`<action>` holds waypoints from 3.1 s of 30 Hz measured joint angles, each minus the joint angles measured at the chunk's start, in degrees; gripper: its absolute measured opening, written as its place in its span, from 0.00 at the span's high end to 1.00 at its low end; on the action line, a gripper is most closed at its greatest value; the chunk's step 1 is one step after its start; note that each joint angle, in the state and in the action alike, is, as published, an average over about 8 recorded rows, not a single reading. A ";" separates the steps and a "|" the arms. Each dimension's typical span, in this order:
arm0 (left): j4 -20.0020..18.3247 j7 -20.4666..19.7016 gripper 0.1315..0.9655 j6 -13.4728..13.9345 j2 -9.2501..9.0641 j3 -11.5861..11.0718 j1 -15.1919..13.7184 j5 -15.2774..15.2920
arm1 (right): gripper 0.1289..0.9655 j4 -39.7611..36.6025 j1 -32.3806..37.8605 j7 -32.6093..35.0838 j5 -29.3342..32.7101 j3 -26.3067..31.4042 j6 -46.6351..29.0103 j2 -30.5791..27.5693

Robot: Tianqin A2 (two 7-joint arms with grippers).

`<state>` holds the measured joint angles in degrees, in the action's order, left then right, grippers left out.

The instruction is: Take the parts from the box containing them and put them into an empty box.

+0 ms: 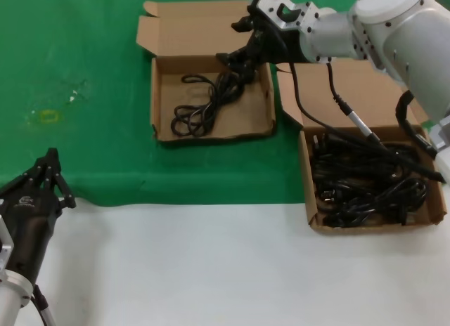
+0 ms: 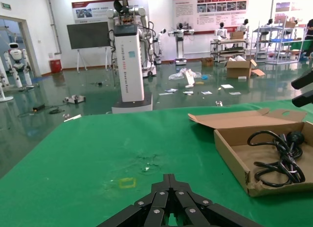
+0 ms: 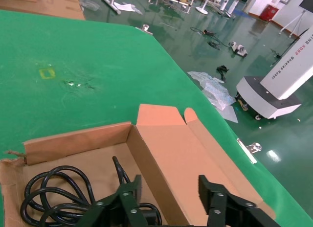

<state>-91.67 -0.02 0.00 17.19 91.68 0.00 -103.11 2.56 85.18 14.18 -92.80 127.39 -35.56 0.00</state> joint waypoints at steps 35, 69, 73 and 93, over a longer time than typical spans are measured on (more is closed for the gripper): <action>0.00 0.00 0.57 0.00 0.00 0.00 0.00 -0.01 | 0.06 25.49 -24.35 -4.05 -2.96 -10.21 10.16 -4.92; 0.00 0.02 0.01 0.00 0.00 0.00 0.00 -0.02 | 0.00 65.86 -62.94 -10.48 -7.63 -26.40 26.27 -12.70; 0.00 0.02 0.00 0.00 0.00 0.00 0.00 -0.02 | 0.00 70.63 -67.50 -11.23 -8.19 -28.31 28.17 -13.62; 0.00 0.02 0.00 0.00 0.00 0.00 0.00 -0.02 | 0.00 86.10 -82.30 -13.71 -9.98 -34.52 34.36 -16.61</action>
<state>-91.67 -0.01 0.00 17.19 91.67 0.00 -103.13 88.66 2.88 0.48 -102.78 92.88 -1.20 -16.61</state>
